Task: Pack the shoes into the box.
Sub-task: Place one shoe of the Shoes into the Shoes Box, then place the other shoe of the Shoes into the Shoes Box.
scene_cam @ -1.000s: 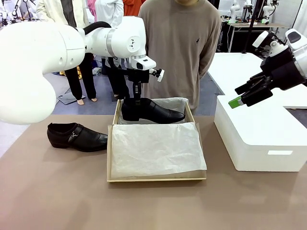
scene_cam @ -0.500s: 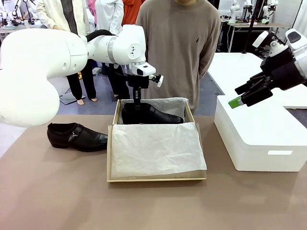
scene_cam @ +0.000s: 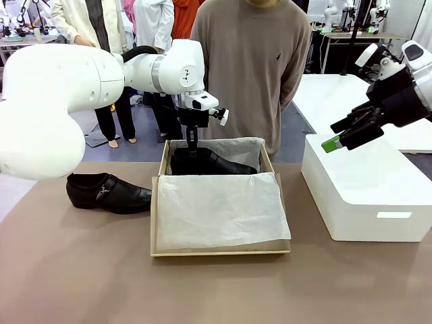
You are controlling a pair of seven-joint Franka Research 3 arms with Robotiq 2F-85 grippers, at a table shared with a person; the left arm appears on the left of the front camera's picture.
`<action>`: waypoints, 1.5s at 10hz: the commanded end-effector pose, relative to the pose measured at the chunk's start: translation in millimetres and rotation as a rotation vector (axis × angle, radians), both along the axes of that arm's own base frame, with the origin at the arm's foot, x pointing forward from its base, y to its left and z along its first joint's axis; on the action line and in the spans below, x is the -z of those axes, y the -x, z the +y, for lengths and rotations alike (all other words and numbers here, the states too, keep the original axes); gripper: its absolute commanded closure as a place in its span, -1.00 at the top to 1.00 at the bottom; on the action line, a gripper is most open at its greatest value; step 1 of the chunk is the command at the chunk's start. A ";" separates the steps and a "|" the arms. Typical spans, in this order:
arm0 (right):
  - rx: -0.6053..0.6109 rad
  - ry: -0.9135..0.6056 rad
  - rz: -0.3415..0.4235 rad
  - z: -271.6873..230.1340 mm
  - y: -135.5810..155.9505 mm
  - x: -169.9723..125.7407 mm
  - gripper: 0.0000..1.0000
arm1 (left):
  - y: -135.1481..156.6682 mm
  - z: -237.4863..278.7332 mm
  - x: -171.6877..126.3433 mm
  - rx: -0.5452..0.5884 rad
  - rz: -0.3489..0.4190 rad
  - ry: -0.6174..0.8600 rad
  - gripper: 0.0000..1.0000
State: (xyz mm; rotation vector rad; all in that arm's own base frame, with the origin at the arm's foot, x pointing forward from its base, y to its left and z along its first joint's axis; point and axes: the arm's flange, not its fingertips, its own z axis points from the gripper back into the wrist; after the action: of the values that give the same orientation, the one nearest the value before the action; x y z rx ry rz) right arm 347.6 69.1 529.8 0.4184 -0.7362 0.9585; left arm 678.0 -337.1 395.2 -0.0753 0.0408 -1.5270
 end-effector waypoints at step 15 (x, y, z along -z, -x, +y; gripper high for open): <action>-0.024 -0.018 -0.013 -1.1 -3.1 0.9 1.00 | 23.3 4.5 -66.5 0.010 0.022 -0.006 1.00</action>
State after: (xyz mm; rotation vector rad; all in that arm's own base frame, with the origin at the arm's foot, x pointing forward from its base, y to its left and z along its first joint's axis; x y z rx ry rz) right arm 347.6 69.1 529.8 0.4183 -0.7361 0.9586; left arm 654.6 -335.7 459.6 -0.1091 0.0654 -1.5410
